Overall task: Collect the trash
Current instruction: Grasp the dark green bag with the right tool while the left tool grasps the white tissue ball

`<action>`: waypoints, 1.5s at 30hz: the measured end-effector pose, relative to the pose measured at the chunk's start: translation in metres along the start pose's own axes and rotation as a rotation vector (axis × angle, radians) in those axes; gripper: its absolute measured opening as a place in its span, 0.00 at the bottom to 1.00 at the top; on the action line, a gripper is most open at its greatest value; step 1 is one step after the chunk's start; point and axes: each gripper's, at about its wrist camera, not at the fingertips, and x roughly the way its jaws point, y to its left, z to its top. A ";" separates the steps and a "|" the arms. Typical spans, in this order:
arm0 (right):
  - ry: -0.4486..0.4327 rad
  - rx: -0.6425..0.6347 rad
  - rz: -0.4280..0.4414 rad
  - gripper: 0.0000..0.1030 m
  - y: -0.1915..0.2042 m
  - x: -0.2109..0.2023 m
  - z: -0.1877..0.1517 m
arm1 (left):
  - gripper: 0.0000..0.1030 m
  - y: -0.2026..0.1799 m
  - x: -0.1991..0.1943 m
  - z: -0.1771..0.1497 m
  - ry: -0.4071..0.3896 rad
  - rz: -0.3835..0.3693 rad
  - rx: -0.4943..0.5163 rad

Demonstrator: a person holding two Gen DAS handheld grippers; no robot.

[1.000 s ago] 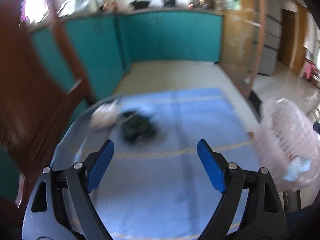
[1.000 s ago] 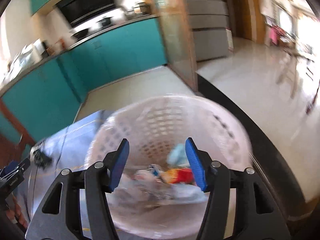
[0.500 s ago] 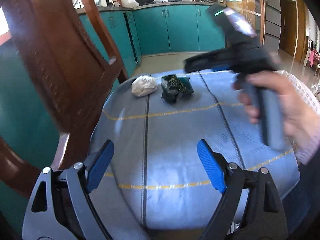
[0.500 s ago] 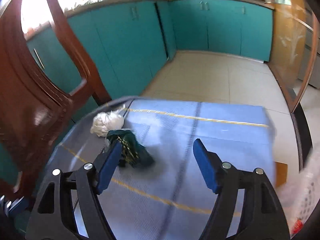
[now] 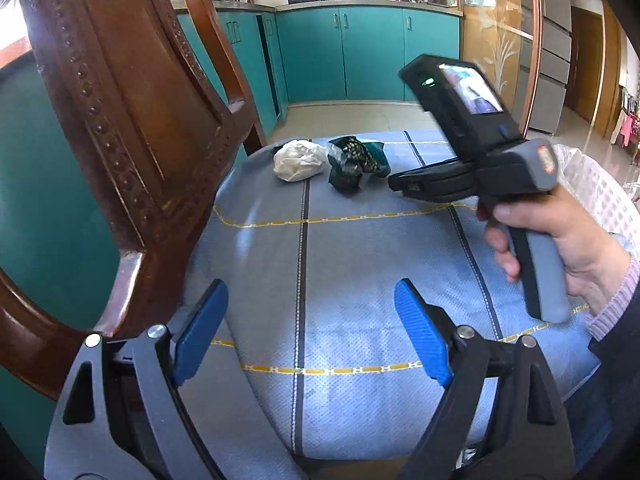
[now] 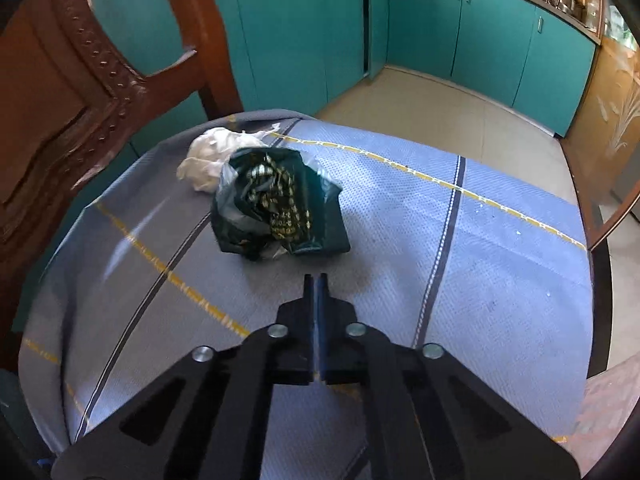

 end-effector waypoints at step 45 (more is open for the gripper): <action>-0.157 0.100 0.016 0.48 -0.043 -0.115 -0.028 | 0.71 -0.003 0.083 0.077 0.059 -0.046 -0.116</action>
